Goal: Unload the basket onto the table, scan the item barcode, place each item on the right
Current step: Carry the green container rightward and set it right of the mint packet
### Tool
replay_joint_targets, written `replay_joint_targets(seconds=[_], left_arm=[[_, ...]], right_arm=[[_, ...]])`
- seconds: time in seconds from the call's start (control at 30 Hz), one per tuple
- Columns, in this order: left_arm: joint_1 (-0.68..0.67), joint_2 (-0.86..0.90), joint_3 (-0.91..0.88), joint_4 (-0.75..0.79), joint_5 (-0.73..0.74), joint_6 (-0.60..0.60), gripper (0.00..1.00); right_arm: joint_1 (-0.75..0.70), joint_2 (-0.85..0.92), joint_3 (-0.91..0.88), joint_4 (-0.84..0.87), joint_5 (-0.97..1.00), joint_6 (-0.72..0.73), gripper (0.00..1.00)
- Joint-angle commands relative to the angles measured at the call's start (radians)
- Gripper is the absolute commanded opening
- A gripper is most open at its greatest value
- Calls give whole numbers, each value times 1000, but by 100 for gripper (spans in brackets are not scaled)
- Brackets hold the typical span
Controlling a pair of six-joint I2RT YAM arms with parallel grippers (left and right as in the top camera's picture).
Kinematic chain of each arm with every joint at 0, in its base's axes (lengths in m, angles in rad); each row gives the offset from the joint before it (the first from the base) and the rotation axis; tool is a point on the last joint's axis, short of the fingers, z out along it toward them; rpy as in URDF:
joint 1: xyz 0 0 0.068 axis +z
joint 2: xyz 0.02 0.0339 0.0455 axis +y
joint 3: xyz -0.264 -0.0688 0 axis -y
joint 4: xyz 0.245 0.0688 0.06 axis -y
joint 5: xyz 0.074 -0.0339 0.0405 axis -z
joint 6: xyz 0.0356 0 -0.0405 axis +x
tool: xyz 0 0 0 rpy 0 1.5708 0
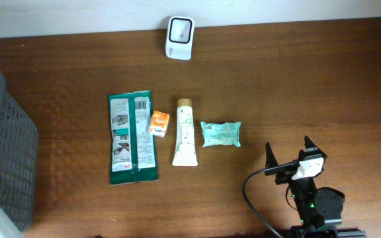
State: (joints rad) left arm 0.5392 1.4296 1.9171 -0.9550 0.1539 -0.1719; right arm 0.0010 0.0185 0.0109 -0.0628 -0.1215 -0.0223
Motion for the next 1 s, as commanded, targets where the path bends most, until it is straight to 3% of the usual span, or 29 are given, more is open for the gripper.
replay_joint_targets(seconds=[0.0, 0.1, 0.27, 0.47, 0.73, 0.97], left_arm=[[-219, -10, 15, -28, 34, 2, 43], [-448, 52, 13, -71, 34, 2, 44], [-715, 230, 13, -81, 33, 2, 44], [-905, 430, 13, -19, 33, 2, 45], [-1124, 655, 13, 185, -5, 3, 44], [-1266, 760, 13, 261, -5, 3, 46]], right_arm=[[6, -4, -5, -5, -8, 3, 98], [6, -4, -5, -5, -8, 3, 98], [6, -4, -5, -5, -8, 3, 98], [6, -4, -5, -5, -8, 3, 98], [6, -4, -5, -5, -8, 3, 98], [6, -4, -5, -5, -8, 3, 98]])
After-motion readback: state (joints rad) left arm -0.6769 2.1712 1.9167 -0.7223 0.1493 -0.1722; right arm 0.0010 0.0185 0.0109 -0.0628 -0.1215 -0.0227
